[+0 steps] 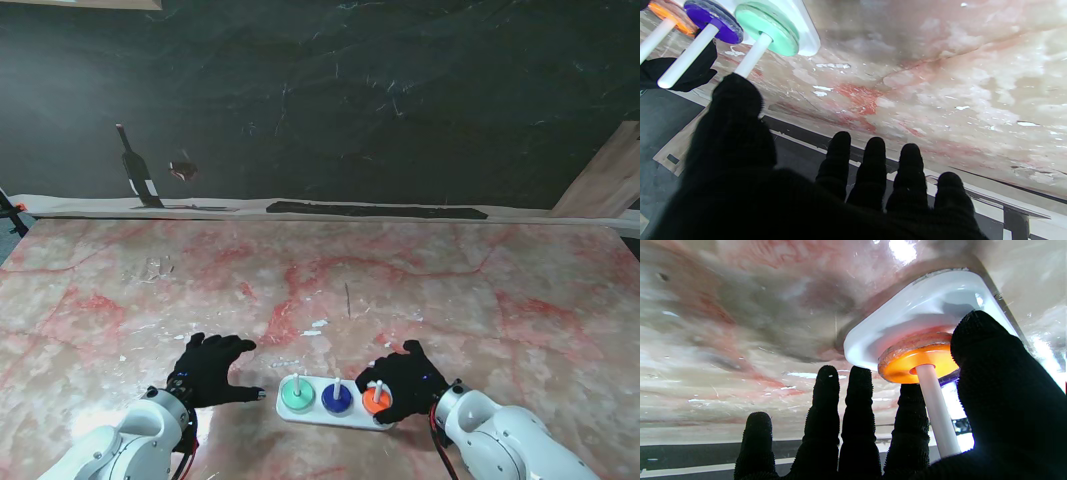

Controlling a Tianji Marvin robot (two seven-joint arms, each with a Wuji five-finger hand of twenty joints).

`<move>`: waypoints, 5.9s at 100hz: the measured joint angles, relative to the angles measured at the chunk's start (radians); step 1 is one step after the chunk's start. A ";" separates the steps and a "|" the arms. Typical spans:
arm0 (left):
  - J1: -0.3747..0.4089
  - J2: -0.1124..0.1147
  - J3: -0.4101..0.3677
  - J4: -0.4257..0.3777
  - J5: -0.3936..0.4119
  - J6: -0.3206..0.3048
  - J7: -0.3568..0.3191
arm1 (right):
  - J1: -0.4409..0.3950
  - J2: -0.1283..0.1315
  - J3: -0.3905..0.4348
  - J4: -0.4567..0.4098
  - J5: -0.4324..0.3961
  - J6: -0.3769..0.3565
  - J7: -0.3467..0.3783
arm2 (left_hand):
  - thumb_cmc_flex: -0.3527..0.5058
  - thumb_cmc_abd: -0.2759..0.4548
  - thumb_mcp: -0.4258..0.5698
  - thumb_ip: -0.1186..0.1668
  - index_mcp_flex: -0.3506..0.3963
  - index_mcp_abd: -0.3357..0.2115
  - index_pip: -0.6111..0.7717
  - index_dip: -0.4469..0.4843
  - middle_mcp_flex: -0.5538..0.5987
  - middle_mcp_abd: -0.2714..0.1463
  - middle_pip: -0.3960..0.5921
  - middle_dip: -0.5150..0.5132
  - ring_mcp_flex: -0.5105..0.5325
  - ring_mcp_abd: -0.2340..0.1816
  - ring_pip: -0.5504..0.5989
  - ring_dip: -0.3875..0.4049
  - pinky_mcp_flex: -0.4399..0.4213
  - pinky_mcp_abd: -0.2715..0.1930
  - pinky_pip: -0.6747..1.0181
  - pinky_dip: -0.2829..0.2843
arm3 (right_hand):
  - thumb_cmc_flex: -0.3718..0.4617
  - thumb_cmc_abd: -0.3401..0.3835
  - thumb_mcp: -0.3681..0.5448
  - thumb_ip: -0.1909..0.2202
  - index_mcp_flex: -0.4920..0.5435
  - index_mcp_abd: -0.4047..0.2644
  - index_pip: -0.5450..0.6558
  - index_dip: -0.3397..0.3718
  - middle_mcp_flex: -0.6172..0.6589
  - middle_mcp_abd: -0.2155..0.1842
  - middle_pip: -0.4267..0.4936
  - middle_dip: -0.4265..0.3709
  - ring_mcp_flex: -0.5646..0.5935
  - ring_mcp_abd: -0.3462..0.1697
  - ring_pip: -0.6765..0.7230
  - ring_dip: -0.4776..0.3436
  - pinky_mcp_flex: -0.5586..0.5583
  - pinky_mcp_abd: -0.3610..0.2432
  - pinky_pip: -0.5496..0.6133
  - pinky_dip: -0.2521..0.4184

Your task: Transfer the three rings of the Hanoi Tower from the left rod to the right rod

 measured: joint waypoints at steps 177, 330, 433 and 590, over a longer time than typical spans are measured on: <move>-0.012 0.004 0.008 0.006 0.003 0.011 -0.031 | -0.007 0.002 0.033 0.017 -0.004 -0.090 -0.005 | 0.000 0.000 0.000 0.000 0.000 0.000 0.000 0.000 0.000 0.000 0.000 0.000 0.000 0.000 0.000 0.000 0.000 0.001 0.000 0.023 | -0.046 0.139 0.052 0.044 -0.131 0.092 -0.204 -0.240 -0.183 -0.031 -0.195 -0.258 -0.122 0.025 -0.207 -0.094 -0.013 0.004 -0.010 -0.054; -0.030 0.008 0.024 0.021 0.006 0.024 -0.041 | 0.024 0.001 0.017 0.094 -0.028 -0.164 -0.151 | 0.000 0.000 0.000 0.000 0.001 0.000 -0.002 0.001 0.001 0.000 0.000 0.000 0.014 0.000 0.026 0.014 -0.001 0.001 0.016 0.048 | -0.048 0.092 0.043 0.044 -0.026 0.099 -0.105 -0.228 -0.034 -0.042 -0.031 -0.129 -0.019 -0.001 -0.057 -0.024 -0.002 0.014 -0.018 -0.043; -0.031 0.008 0.024 0.023 0.008 0.022 -0.037 | -0.046 -0.004 0.122 -0.049 0.001 -0.195 -0.055 | 0.000 0.000 0.000 0.000 0.001 0.000 -0.002 0.001 0.021 0.000 0.001 0.000 0.052 0.005 0.036 0.023 -0.002 0.002 0.024 0.071 | -0.048 0.092 0.043 0.044 -0.027 0.103 -0.093 -0.198 -0.018 -0.056 -0.026 -0.127 -0.023 -0.001 -0.083 -0.024 -0.002 0.014 -0.017 -0.043; -0.029 0.008 0.023 0.021 0.007 0.023 -0.040 | -0.063 -0.002 0.197 -0.221 0.011 -0.230 0.082 | 0.000 0.000 0.000 0.000 0.001 0.000 -0.002 0.001 0.030 0.000 0.004 0.000 0.064 0.009 0.041 0.024 -0.002 0.011 0.029 0.107 | -0.048 0.092 0.043 0.044 -0.027 0.104 -0.105 -0.164 -0.018 -0.056 -0.037 -0.127 -0.022 -0.001 -0.095 -0.024 -0.002 0.017 0.000 -0.043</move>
